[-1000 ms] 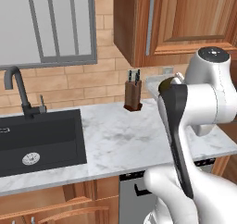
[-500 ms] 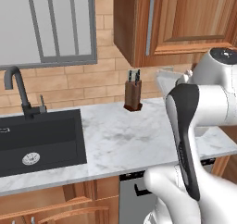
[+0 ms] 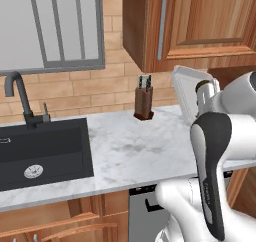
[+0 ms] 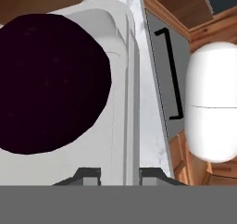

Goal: Take the eggplant and avocado out of the freezer and place them in the tupperware container on the counter. Then put the tupperware containing the vegetables back in the freezer.

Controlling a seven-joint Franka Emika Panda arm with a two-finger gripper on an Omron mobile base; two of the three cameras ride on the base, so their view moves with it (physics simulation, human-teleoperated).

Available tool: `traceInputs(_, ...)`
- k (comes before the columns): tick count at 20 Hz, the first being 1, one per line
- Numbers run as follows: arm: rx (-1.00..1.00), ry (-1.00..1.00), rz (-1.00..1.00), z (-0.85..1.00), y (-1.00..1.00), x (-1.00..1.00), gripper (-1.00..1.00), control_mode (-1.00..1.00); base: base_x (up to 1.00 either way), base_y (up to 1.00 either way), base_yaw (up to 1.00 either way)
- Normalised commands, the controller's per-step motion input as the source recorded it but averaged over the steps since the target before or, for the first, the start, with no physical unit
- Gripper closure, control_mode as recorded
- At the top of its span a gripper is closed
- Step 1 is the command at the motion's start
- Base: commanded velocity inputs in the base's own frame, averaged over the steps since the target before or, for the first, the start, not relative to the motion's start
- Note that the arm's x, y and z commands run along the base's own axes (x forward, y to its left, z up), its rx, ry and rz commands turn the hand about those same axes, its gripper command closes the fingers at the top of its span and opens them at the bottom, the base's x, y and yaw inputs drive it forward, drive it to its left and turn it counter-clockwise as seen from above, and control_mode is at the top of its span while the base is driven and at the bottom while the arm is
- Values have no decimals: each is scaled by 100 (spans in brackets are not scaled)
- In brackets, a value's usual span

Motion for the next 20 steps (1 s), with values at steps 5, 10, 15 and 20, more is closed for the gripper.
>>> traceInputs(5, 0, 0, 0, 0, 0, 0, 100, -100, 0, 0, 0)
traceInputs(10, 0, 0, 0, 0, 0, 0, 100, -100, 0, 0, 0)
traceInputs(15, 0, 0, 0, 0, 0, -6, 100, 100, -46, -2, 0)
traceInputs(20, 0, 0, 0, 0, 0, 0, 100, 100, -100, -15, 6)
